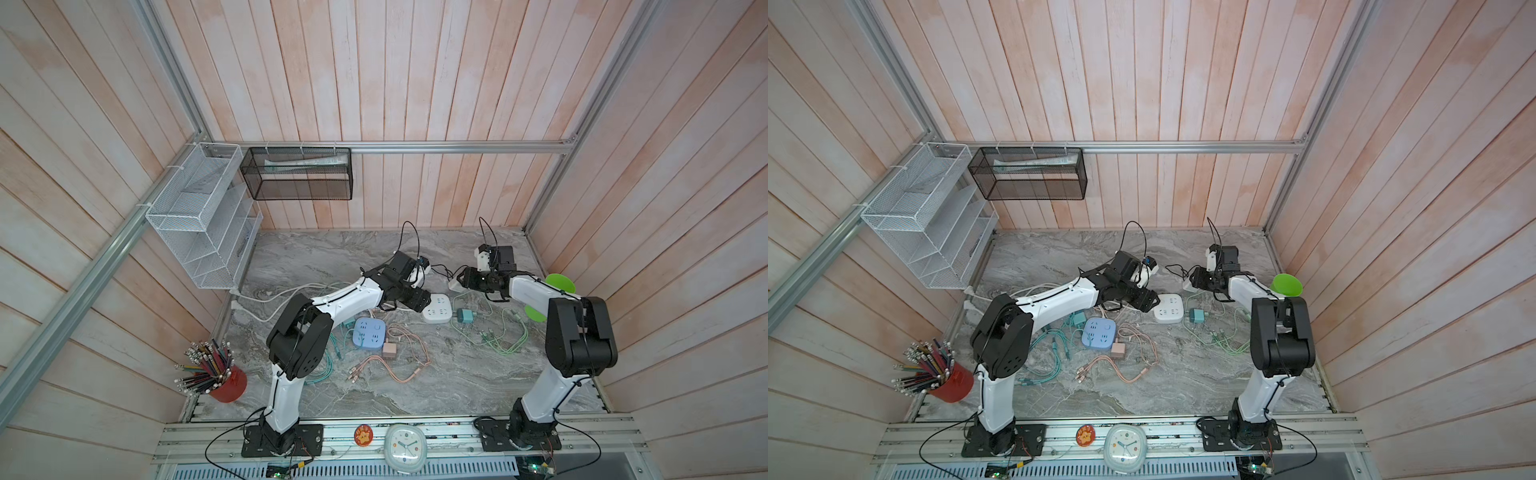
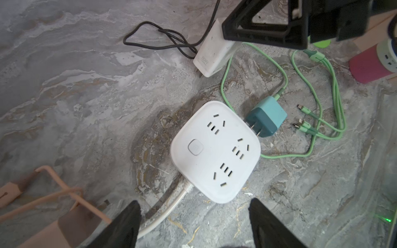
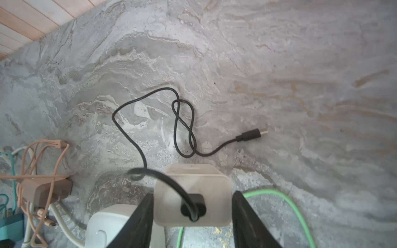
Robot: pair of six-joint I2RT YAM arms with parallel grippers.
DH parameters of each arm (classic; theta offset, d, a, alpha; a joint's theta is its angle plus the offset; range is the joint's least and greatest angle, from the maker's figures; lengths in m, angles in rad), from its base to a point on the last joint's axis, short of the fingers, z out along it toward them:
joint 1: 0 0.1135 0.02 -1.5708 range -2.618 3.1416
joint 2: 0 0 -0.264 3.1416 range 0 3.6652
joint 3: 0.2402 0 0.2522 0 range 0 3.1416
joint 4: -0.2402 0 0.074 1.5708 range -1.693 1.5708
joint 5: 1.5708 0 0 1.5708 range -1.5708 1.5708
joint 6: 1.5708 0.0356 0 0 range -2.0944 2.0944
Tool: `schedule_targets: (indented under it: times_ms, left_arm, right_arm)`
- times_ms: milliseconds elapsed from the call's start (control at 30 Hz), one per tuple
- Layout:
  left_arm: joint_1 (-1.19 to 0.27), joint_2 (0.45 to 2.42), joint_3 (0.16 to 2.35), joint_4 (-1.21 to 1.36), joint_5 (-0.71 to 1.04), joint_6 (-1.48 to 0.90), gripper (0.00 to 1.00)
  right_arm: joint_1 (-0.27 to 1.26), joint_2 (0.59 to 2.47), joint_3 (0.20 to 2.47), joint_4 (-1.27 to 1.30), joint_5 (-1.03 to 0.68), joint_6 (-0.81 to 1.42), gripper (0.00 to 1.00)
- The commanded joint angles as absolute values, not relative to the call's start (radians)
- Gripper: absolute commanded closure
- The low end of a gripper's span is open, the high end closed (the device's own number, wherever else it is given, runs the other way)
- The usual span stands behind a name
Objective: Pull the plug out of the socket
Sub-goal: 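Set the block down and open the right gripper while the left releases the strip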
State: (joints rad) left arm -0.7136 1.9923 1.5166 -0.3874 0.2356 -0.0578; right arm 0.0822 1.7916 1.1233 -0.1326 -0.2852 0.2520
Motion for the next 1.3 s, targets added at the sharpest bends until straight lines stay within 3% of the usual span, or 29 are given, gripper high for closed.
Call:
schedule_targets:
  times_ms: [0,133,367,533,1267]
  left_arm:
    - [-0.701,1.945,1.485,-0.367,0.248,-0.071,0.19]
    - [-0.693,1.91,1.446,-0.374,0.237,-0.072,0.19]
    - [-0.684,1.865,1.377,-0.373,0.227,-0.072,0.19]
    - [-0.68,1.849,1.344,-0.366,0.225,-0.1,0.19]
    - [-0.663,1.82,1.249,-0.328,0.242,-0.121,0.19]
  right_arm:
    - [0.073,1.847,1.167,-0.17,-0.288,0.212,0.58]
    - [0.048,1.889,1.204,-0.16,-0.343,0.214,0.65]
    - [0.018,1.949,1.274,-0.2,-0.397,0.209,0.57]
    - [0.018,1.935,1.286,-0.177,-0.403,0.219,0.56]
    - [0.074,2.23,1.684,-0.474,-0.326,0.097,0.68]
